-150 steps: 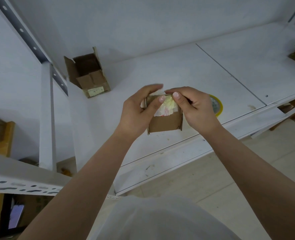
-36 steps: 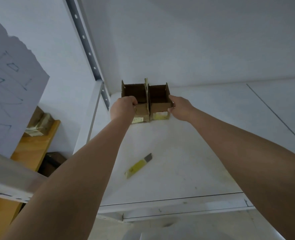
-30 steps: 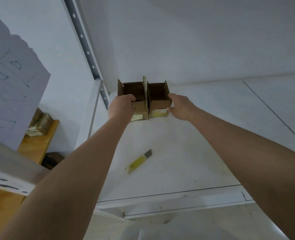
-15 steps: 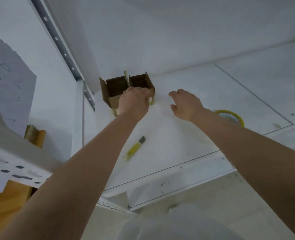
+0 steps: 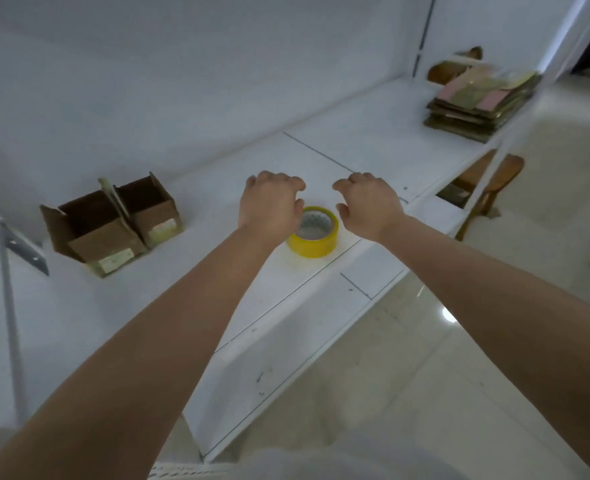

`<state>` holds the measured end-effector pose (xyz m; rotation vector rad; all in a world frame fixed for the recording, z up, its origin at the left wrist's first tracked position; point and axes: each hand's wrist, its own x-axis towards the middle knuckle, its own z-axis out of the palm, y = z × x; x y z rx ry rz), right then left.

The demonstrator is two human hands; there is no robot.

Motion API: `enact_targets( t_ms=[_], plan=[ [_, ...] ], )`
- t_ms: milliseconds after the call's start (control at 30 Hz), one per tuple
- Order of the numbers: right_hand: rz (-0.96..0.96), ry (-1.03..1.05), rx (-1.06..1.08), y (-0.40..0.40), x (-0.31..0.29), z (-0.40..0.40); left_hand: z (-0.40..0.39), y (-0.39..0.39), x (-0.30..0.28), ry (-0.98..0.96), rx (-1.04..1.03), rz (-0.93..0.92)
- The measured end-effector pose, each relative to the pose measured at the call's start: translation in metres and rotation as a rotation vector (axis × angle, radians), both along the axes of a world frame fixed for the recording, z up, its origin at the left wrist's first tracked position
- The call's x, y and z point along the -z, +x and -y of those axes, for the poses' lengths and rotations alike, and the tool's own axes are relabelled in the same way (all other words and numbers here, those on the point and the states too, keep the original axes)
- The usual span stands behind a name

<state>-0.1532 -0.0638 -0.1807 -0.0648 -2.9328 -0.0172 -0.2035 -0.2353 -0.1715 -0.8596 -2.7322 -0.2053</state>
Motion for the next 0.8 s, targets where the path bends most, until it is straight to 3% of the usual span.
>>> enact_targets(
  t_ms=[467,800],
  plan=[
    [-0.016,0.071,0.205,0.106,-0.016,-0.266,-0.283,0.067,-0.008,0.037,0.271,-0.006],
    [0.002,-0.028,0.302,0.104,0.002,-0.37,-0.386,0.053,-0.008,0.031,0.334,0.0]
  ],
)
